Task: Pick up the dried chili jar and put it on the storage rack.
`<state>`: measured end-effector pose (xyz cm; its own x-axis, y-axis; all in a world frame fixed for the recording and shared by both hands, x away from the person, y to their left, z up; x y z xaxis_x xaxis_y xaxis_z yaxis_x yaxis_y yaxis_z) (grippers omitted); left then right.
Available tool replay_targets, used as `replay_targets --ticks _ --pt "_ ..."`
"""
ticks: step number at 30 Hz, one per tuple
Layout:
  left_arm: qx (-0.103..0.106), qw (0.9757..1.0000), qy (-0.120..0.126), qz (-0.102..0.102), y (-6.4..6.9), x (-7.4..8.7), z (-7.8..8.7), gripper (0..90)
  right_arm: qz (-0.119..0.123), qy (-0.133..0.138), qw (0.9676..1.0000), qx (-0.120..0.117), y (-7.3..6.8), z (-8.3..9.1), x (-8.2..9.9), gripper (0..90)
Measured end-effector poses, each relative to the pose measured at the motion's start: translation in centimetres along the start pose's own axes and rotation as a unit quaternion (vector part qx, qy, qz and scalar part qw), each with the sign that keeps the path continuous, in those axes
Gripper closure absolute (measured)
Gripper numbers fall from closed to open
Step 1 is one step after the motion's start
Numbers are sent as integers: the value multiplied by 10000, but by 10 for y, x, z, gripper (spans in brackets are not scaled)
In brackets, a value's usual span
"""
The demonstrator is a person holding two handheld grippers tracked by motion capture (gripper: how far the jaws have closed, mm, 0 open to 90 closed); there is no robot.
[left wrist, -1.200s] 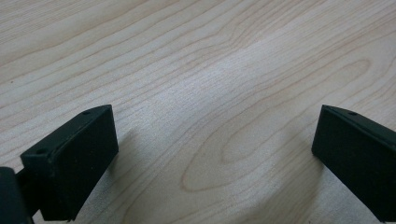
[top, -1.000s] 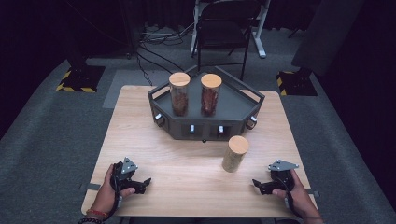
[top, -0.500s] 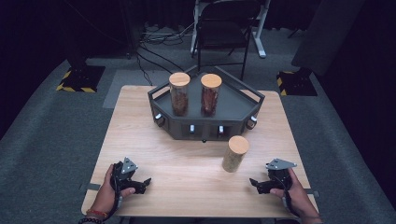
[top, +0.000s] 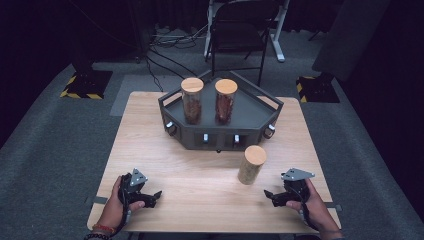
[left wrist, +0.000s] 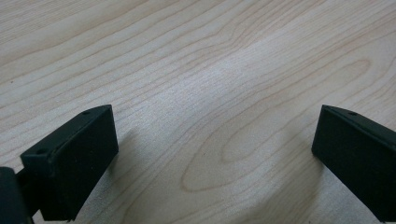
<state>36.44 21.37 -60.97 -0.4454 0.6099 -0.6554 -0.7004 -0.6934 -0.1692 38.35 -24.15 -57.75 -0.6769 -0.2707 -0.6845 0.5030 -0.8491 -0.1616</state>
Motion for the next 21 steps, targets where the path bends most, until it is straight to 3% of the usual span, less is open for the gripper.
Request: replay_targets --ticks 21 --pt "-1 10000 1 1 0 0 0 2 190 47 9997 -129 -22 -9 -21 26"
Point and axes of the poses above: each handheld gripper's, and its own axes: z roughly backward along the jaws, x roughly out of its underside, y roughly to its right, the point moved 8 cm from there along -z, roughly forward along the jaws, and after that the axes turned 15 degrees about -z, right-handed, at the moved point
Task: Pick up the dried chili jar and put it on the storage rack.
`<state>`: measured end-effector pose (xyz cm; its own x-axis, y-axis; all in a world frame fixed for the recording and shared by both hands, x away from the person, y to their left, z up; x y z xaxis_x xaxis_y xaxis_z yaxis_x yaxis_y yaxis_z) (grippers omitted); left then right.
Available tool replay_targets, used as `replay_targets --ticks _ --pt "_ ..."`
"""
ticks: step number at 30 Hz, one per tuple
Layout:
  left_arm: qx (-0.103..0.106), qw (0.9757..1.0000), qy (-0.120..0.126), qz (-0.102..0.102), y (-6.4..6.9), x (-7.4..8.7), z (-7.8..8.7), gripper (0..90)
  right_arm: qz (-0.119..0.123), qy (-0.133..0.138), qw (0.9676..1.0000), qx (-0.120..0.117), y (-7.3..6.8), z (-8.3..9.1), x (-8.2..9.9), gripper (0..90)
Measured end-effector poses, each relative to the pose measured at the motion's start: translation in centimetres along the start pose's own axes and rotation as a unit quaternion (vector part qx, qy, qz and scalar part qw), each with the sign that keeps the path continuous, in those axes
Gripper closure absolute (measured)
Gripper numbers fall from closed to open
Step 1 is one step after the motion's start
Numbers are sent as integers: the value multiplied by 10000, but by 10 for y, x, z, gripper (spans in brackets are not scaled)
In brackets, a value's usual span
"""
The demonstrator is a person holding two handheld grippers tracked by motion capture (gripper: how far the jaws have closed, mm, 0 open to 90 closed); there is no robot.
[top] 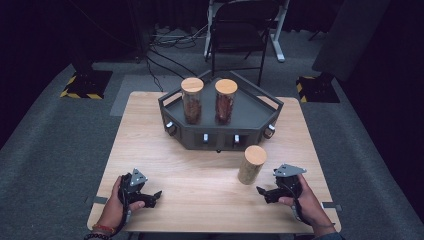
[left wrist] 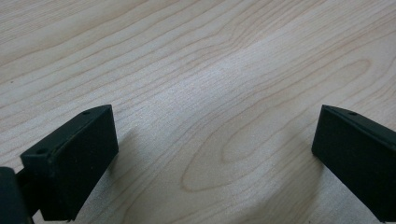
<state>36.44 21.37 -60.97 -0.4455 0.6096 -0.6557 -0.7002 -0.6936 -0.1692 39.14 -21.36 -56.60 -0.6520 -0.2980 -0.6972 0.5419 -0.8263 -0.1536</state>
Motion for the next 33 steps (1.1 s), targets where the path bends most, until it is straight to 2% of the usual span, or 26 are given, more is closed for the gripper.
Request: replay_targets --ticks 8,22,30,33 --pt "0 10000 -2 -1 0 0 0 2 119 25 9999 -72 -12 -5 -10 26" --pt "1 10000 -1 -1 0 0 0 2 -5 94 9999 -143 -20 -14 -24 34" --pt "3 10000 -1 -5 0 0 0 2 15 137 9997 -217 -27 -20 -30 40" --pt "7 10000 1 -6 0 0 0 2 -68 188 9995 -227 -28 -23 -34 54"
Point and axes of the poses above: each handheld gripper's, and its own axes: z roughly backward along the jaws, x roughly out of its underside, y roughly to its right, the point moved 8 cm from there along -z, roughly forward along the jaws, and after that the axes turned 15 degrees about -z, right-handed, at the moved point
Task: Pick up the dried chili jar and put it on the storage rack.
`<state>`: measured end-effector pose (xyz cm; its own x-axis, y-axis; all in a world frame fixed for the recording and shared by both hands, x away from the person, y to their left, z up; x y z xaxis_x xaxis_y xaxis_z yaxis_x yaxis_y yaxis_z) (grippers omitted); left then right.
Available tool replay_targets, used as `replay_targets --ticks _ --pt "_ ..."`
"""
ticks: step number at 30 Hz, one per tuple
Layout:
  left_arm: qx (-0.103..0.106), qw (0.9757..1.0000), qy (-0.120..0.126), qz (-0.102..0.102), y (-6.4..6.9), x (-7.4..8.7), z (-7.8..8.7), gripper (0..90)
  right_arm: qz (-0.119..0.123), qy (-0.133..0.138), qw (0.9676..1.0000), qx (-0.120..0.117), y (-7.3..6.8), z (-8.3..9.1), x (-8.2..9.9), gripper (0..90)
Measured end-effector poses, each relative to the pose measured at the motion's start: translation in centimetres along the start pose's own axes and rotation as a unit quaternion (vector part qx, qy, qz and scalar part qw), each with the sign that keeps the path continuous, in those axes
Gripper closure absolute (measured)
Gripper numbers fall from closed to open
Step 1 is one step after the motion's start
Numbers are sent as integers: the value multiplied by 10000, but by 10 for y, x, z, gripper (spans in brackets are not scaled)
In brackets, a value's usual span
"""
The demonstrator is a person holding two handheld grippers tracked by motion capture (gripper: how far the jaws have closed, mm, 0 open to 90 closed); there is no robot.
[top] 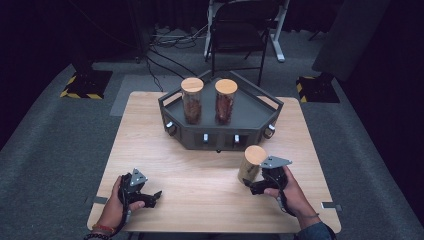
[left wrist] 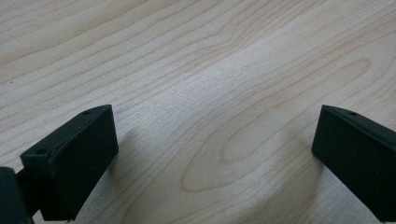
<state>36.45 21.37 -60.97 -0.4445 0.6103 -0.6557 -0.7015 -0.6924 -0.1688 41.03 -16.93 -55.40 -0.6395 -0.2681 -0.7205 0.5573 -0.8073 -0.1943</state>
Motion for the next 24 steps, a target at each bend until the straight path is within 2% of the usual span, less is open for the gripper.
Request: replay_targets --ticks 10,18,24 --pt "1 10000 -1 -2 0 0 0 2 -93 148 9998 -23 -3 -7 -6 104" --pt "1 10000 -1 -2 0 0 0 2 -246 383 9990 56 1 -7 -10 231" --pt "1 10000 -1 -2 0 0 0 2 -269 414 9988 68 1 -8 -11 237"
Point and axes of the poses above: each handheld gripper's, and its own axes: z roughly backward along the jaws, x roughly out of its underside, y roughly to its right, the point moved 8 cm from there along -z, roughly forward along the jaws, and after that the axes turned 15 degrees about -z, right-handed, at the moved point
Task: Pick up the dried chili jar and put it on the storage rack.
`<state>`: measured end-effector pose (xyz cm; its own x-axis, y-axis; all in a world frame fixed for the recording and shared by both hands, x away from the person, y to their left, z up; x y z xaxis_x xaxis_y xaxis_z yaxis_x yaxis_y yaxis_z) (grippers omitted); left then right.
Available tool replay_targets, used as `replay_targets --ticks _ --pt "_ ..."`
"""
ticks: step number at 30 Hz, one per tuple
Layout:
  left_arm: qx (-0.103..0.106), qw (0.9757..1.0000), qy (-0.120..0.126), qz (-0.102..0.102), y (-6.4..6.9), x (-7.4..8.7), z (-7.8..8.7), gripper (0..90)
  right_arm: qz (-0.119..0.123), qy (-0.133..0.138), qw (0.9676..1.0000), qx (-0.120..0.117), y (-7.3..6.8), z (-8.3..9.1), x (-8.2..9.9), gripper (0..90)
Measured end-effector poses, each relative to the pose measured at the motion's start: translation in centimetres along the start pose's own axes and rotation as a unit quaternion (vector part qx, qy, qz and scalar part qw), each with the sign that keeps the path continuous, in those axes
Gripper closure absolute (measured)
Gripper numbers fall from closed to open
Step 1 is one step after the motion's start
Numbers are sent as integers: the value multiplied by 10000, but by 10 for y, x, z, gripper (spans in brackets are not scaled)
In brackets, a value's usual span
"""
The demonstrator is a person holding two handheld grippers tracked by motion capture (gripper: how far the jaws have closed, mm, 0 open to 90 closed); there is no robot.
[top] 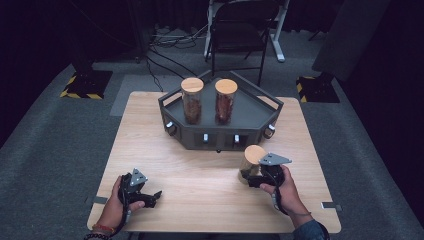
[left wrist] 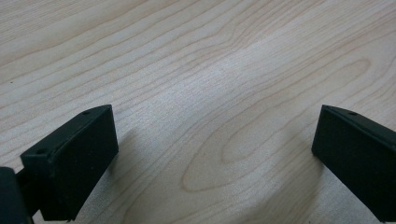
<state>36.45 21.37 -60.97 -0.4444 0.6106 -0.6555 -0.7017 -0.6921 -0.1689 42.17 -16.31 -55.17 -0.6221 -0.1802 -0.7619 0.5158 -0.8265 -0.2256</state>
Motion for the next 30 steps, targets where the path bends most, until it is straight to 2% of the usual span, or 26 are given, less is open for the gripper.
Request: replay_targets --ticks 6,10,17,27,30 --pt "0 10000 -1 -1 0 0 0 2 70 -14 10000 60 -1 1 -1 243" --pt "0 10000 0 0 0 0 0 2 34 16 10000 60 0 2 -2 244" --pt "-1 10000 0 -1 0 0 0 2 91 131 9998 142 0 12 -10 244" --pt "0 10000 0 -1 0 0 0 2 192 140 9996 157 -4 26 -26 244" --pt "-3 10000 -1 -2 0 0 0 2 151 143 9996 167 -5 30 -30 245"
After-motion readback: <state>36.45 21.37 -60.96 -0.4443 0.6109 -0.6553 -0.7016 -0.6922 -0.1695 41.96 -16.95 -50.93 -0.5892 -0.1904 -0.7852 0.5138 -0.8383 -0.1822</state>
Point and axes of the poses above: each handheld gripper's, and its own axes: z roughly backward along the jaws, x roughly out of its underside, y roughly to its right, the point moved 8 cm from there along -z, roughly forward along the jaws, and after that the axes turned 15 degrees about -z, right-handed, at the moved point
